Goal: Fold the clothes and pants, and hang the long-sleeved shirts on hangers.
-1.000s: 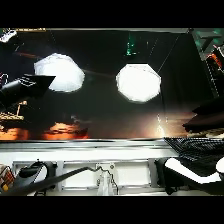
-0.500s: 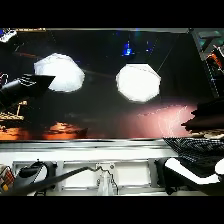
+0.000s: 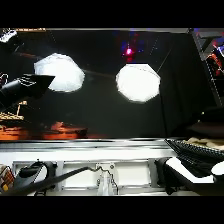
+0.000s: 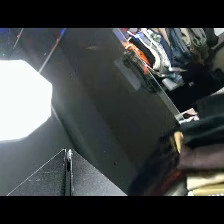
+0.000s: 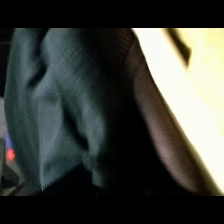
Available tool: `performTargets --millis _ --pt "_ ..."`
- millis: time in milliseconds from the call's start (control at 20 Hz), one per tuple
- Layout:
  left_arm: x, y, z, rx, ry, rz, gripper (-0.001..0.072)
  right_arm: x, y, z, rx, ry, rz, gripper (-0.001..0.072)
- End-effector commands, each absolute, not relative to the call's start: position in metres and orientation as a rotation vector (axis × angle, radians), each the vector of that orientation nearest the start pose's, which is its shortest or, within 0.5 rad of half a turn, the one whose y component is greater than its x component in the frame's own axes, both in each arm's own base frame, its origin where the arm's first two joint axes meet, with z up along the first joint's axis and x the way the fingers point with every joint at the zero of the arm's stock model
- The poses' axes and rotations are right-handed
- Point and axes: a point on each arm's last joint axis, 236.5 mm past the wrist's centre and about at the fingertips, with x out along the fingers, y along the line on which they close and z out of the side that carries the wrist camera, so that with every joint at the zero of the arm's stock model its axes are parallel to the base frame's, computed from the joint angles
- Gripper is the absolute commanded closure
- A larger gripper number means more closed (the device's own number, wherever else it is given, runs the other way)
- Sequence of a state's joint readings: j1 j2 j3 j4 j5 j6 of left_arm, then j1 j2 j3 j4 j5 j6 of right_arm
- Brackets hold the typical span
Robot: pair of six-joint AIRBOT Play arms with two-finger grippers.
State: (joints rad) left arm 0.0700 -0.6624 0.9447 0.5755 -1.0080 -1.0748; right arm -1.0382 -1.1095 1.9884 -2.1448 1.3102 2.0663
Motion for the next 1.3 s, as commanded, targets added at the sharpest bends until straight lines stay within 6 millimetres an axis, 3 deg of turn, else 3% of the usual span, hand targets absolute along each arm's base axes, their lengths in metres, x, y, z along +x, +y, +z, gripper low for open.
performTargets --millis 0,150,250,400,500,650,800,900,1000,1100,1200,1250 --pt "0.307 -0.147 0.246 -0.363 0.464 -0.668 0.0695 0.073 -0.366 0.437 0.333 0.064 -1.586 0.0245" --pt "0.308 -0.146 0.247 -0.365 0.461 -0.665 0.0695 0.088 -0.355 0.463 0.31 -0.042 -1.488 0.02" --pt "0.309 -0.145 0.249 -0.372 0.45 -0.661 0.0694 0.096 -0.344 0.499 0.237 -0.169 -1.413 0.02" --pt "0.31 -0.147 0.254 -0.393 0.435 -0.667 0.0694 0.103 -0.313 0.564 0.103 -0.394 -1.28 0.0199" --pt "0.31 -0.147 0.254 -0.392 0.436 -0.668 0.0695 0.115 -0.293 0.592 0.086 -0.509 -1.164 0.0199" --pt "0.31 -0.147 0.254 -0.392 0.435 -0.667 0.0694 0.15 -0.269 0.604 0.244 -0.611 -0.922 0.0199" --pt "0.315 -0.142 0.256 -0.389 0.416 -0.644 0.0694 0.221 -0.235 0.598 0.535 -0.601 -0.545 0.0199" --pt "0.325 -0.134 0.264 -0.389 0.372 -0.604 0.0598 0.285 -0.196 0.584 0.616 -0.486 -0.297 0.0199" --pt "0.334 -0.125 0.27 -0.333 0.355 -0.567 0.0574 0.35 -0.142 0.55 0.626 -0.283 -0.097 0.0199" --pt "0.341 -0.121 0.284 -0.257 0.346 -0.557 0.0564 0.404 -0.065 0.49 0.497 -0.002 0.091 0.0201" --pt "0.347 -0.117 0.304 -0.148 0.319 -0.536 0.0564 0.427 0.015 0.414 0.321 0.301 0.272 0.022" --pt "0.35 -0.114 0.314 -0.089 0.304 -0.519 0.0564 0.428 0.051 0.376 0.236 0.435 0.349 0.022"
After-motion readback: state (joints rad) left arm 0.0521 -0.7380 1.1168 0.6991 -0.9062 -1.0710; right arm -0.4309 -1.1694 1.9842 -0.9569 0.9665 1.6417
